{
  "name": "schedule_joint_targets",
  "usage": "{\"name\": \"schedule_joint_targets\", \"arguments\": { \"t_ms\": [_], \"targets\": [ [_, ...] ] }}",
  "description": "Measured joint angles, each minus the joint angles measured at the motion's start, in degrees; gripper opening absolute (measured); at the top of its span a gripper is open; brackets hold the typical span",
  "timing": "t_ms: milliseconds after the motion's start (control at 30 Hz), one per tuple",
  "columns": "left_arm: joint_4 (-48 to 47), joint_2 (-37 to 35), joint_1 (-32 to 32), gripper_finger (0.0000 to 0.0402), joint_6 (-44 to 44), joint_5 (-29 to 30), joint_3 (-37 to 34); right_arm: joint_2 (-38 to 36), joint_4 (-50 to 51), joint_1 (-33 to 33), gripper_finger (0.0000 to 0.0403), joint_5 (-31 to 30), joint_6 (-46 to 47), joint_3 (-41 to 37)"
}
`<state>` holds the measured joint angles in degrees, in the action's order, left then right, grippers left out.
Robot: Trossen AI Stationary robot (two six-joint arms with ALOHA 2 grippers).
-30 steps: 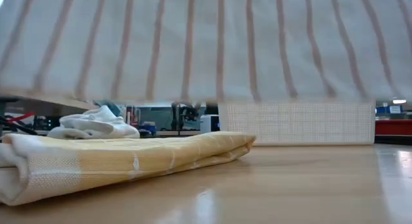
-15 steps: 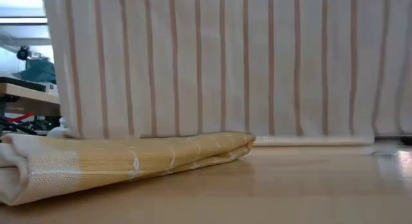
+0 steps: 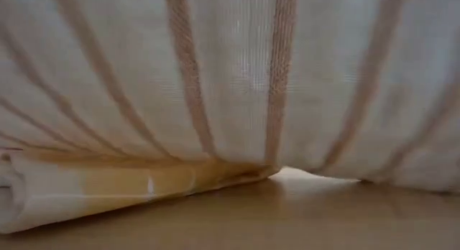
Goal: Fold towel
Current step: Fold the white kitchen towel
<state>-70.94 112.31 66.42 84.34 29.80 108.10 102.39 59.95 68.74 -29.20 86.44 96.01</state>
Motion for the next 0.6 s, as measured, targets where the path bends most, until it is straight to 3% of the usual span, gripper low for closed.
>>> {"name": "schedule_joint_targets", "arguments": {
  "t_ms": [200, 367, 467, 600],
  "targets": [
    [8.3, 4.1, 1.7, 0.0, -7.5, -0.8, 1.8, 7.4, -7.7, 0.8, 0.0, 8.9, 0.6, 0.0],
    [9.5, 4.7, 1.3, 0.0, -8.0, 1.1, 0.1, 10.3, -7.8, 0.9, 0.0, 9.7, 2.7, 0.0],
    [3.6, 4.7, 0.0, 0.0, -6.6, 2.5, -1.8, 10.6, -4.5, 0.6, 0.0, 8.4, 6.2, 0.0],
    [-7.3, 4.3, -2.2, 0.0, -0.7, 1.6, -3.9, 10.6, 7.0, 0.3, 0.0, 8.0, 15.8, 0.0]
  ]
}}
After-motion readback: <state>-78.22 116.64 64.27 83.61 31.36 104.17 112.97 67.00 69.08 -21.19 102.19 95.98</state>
